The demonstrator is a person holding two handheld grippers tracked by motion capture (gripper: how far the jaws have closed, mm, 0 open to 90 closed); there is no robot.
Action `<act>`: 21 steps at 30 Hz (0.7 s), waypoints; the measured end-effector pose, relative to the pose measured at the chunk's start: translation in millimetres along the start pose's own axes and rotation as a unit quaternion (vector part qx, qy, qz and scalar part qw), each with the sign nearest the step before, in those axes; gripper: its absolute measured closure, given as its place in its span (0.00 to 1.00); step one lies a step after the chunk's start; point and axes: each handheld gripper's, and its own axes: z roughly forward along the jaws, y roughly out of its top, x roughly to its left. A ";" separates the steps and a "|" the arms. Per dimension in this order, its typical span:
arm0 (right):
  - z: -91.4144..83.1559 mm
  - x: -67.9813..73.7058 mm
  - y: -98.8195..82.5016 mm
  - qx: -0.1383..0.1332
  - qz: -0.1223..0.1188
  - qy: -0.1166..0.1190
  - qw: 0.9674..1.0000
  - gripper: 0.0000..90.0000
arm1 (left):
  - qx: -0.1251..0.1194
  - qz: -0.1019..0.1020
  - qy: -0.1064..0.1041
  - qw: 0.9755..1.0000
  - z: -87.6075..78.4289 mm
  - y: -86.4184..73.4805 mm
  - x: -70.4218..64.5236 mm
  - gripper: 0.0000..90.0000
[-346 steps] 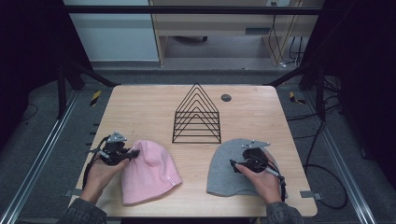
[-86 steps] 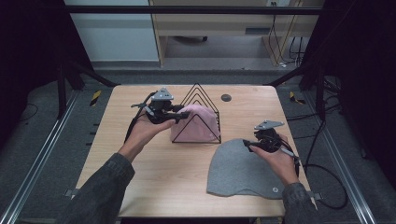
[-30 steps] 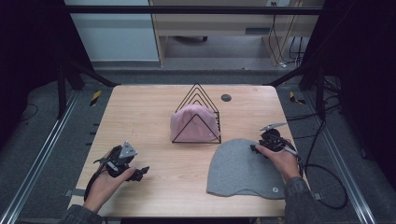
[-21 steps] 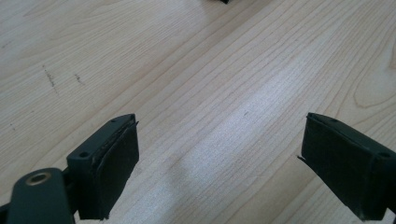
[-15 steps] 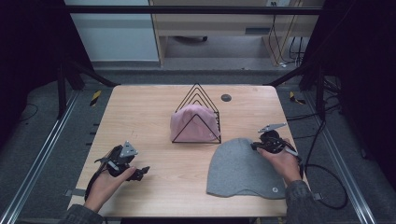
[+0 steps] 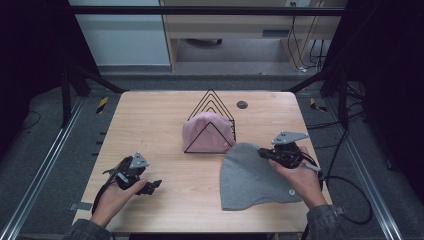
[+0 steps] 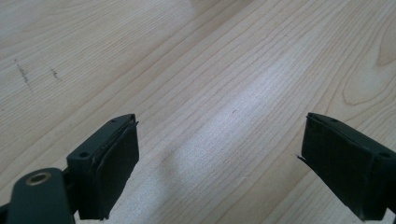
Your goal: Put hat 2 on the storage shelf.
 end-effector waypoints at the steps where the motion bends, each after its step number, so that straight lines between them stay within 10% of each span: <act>1: -1.7 2.5 2.8 -0.005 -0.002 0.004 1.000 0.98 | 0.000 0.000 -0.002 1.000 0.2 0.0 0.1 0.12; 21: -35.8 65.4 77.7 -0.099 -0.089 0.074 0.988 0.98 | -0.010 0.008 -0.040 0.999 0.7 2.0 -3.7 0.13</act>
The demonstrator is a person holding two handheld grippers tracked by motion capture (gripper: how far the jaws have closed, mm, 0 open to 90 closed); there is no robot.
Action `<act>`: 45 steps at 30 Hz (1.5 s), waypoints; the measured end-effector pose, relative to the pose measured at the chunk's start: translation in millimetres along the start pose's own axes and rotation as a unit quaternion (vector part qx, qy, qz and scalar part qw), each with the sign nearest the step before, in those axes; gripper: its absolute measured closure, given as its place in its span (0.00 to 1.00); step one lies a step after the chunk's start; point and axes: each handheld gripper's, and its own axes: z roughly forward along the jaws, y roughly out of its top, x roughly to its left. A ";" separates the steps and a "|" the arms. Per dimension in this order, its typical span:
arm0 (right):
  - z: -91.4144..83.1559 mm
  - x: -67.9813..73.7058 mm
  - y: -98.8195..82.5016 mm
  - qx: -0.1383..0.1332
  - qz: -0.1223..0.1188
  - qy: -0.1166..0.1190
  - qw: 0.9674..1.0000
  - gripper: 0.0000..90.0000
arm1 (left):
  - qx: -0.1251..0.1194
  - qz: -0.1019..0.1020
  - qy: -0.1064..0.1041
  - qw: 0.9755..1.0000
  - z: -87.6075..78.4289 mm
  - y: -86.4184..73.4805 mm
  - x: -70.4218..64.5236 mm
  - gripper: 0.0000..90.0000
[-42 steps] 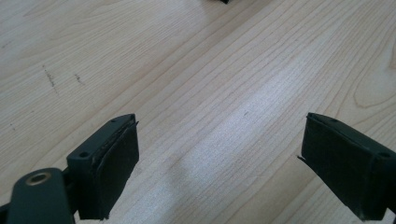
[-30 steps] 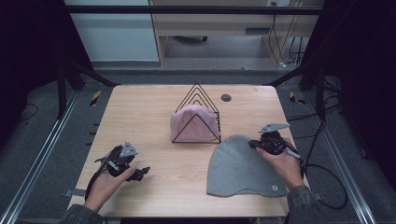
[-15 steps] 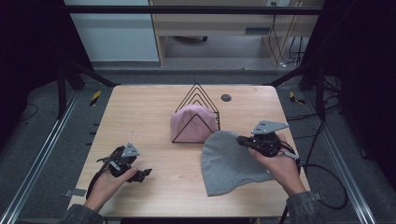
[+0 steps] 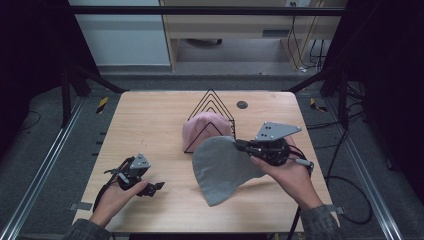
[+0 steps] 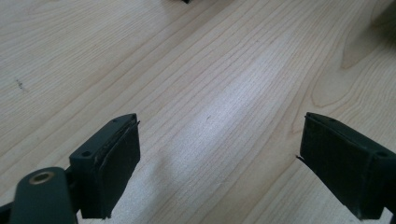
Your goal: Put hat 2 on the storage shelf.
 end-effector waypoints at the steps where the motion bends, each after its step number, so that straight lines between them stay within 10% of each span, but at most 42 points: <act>1: 0.5 2.0 3.6 -0.003 -0.004 0.003 1.000 0.98 | -0.001 0.000 0.000 1.000 0.0 0.1 -0.2 0.13; 30: 20.8 18.6 67.2 -0.020 -0.045 0.055 0.997 0.98 | -0.034 0.006 -0.026 0.999 -9.7 6.9 -4.2 0.14; 45: 18.4 12.4 92.8 -0.005 -0.062 0.052 0.997 0.98 | -0.042 0.040 -0.045 0.997 -22.0 62.1 -2.7 0.17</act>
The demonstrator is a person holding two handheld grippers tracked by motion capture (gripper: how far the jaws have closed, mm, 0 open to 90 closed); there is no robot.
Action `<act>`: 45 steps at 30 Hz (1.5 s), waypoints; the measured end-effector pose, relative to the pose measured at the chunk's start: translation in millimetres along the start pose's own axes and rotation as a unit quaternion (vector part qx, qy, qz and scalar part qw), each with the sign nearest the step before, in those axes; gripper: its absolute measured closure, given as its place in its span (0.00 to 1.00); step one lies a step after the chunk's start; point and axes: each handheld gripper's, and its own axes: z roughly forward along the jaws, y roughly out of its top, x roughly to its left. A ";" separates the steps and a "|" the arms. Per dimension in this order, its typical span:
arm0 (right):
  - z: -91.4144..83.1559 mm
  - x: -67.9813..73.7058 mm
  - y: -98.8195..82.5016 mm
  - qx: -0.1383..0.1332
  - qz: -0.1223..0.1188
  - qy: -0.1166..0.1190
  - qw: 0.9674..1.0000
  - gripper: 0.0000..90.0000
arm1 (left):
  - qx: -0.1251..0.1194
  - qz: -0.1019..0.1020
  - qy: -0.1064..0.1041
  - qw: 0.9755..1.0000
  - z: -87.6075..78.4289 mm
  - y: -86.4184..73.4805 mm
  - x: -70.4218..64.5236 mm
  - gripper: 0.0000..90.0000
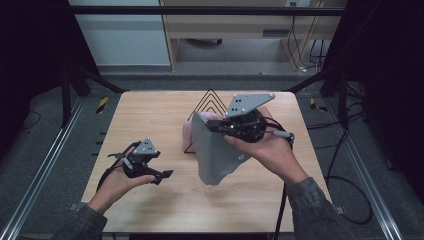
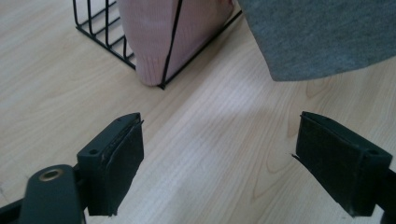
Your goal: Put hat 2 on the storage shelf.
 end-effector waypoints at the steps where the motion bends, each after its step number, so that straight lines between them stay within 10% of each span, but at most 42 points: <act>1: -0.8 -0.7 1.8 0.001 -0.001 -0.001 1.000 0.98 | 0.002 0.002 -0.002 1.000 -0.6 2.6 1.2 0.17; 37: 7.2 15.2 21.0 0.007 -0.025 0.017 1.000 0.98 | -0.037 0.032 -0.071 0.996 21.3 48.8 -6.0 0.24; 40: 8.5 15.0 20.4 0.007 -0.023 0.017 1.000 0.98 | -0.036 0.034 -0.083 0.995 26.6 49.3 -8.2 0.31; 45: 8.7 12.2 16.0 0.007 -0.017 0.015 1.000 0.98 | -0.049 0.032 -0.095 0.994 36.1 53.9 -11.9 0.69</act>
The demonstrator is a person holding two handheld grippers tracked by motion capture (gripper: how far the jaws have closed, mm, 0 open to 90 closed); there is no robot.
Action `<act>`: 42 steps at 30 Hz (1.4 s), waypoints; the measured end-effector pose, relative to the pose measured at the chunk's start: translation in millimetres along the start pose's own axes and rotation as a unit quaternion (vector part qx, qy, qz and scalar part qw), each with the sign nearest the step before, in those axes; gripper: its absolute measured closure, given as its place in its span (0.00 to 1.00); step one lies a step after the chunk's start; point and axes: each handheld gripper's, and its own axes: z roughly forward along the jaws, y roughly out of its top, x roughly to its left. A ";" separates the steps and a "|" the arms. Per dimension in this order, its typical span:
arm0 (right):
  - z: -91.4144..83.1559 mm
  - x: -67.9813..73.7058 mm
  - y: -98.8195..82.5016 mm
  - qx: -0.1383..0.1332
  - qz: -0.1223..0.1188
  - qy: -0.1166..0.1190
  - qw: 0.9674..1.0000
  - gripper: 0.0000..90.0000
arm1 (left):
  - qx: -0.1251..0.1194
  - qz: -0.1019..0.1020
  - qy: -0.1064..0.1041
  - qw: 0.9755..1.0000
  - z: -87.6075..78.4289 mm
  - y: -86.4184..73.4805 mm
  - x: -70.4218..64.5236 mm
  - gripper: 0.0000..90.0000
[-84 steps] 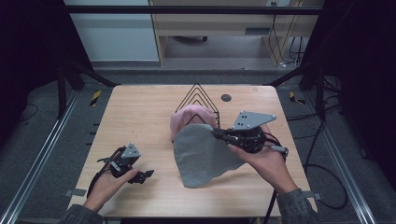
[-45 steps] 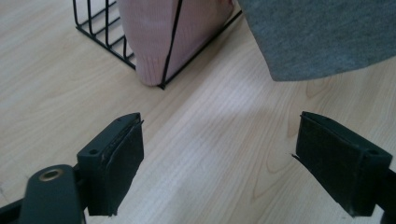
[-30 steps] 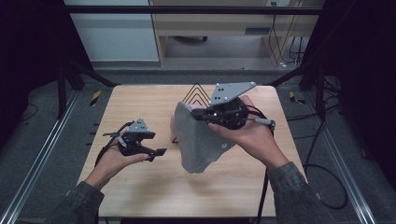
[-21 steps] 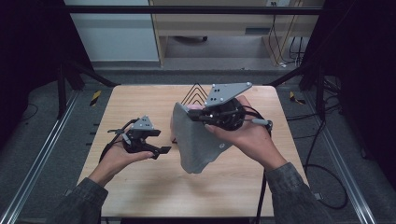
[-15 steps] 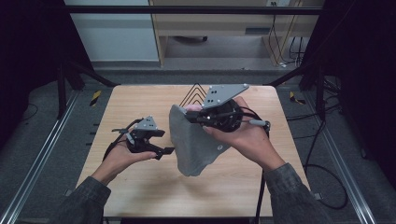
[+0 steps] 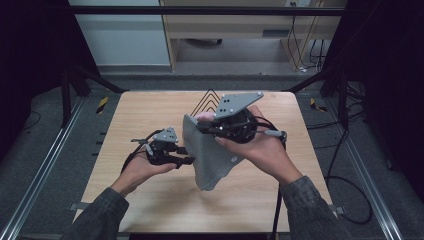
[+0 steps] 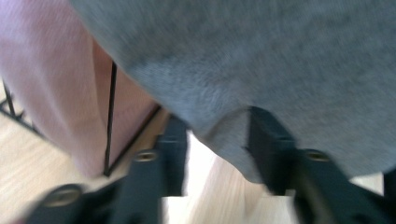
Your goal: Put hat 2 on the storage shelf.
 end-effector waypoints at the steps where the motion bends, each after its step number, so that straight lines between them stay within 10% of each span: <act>1: -0.2 -1.2 -1.9 0.000 0.003 -0.001 1.000 0.98 | -0.009 0.004 0.001 1.000 3.1 1.7 -0.4 0.75; 6: -6.5 -9.8 -15.4 0.005 0.019 -0.014 1.000 0.98 | -0.016 0.012 0.002 1.000 21.0 8.2 -4.3 0.97; 22: -23.6 -35.8 -54.1 0.020 0.071 -0.058 0.996 0.98 | 0.029 0.016 0.033 0.999 -9.5 25.4 -15.7 0.98; 42: -37.5 -48.0 -27.4 -0.020 0.072 -0.074 0.994 0.98 | 0.018 0.028 0.074 0.997 -70.2 72.4 -16.2 0.98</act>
